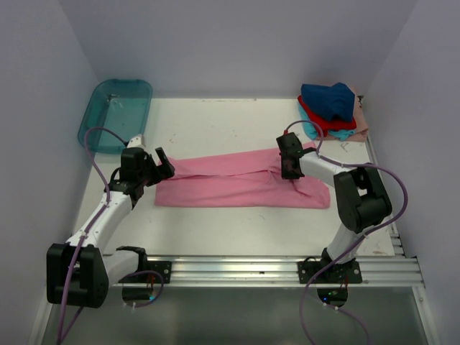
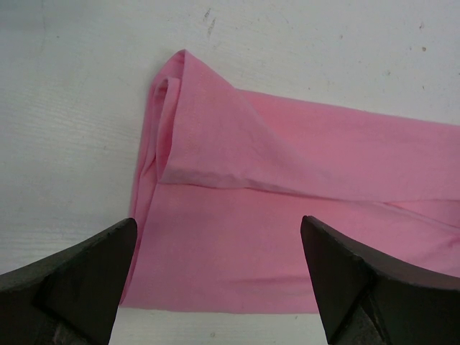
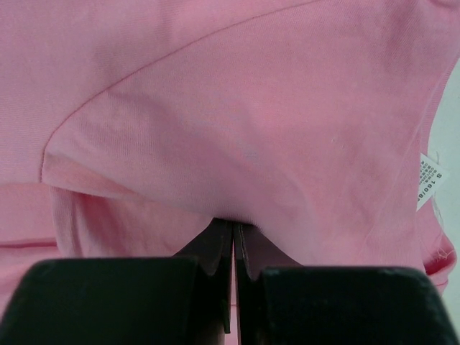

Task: Fold and stack the t-shirts
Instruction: Fold the tshirt

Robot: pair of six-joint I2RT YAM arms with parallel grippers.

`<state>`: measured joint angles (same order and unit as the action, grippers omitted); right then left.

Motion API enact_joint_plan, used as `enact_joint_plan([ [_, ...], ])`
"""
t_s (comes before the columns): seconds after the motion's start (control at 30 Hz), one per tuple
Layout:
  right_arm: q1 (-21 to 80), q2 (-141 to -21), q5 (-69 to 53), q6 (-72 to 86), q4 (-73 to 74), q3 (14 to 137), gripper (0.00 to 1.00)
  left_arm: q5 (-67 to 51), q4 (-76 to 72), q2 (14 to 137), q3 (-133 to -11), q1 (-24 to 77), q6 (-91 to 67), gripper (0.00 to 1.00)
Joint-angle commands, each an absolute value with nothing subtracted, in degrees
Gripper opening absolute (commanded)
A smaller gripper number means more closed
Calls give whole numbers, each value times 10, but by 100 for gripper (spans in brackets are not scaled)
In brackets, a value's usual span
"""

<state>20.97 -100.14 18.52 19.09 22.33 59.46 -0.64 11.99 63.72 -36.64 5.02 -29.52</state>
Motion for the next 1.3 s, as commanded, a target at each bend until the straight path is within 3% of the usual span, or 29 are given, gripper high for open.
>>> enact_joint_plan([
  [0.0,207,-977,186,195,226,606,0,-2,111,625,-366,53,-296,100],
  [0.43,207,-859,122,197,288,618,0,-3,109,631,-371,53,-299,100],
  [0.93,206,-860,-88,192,381,644,0,-3,104,633,-364,53,-301,100],
  [1.17,207,-881,-130,178,389,647,0,-2,104,633,-362,53,-301,100],
  [1.27,207,-899,-128,167,396,649,16,-3,101,635,-360,53,-301,100],
])
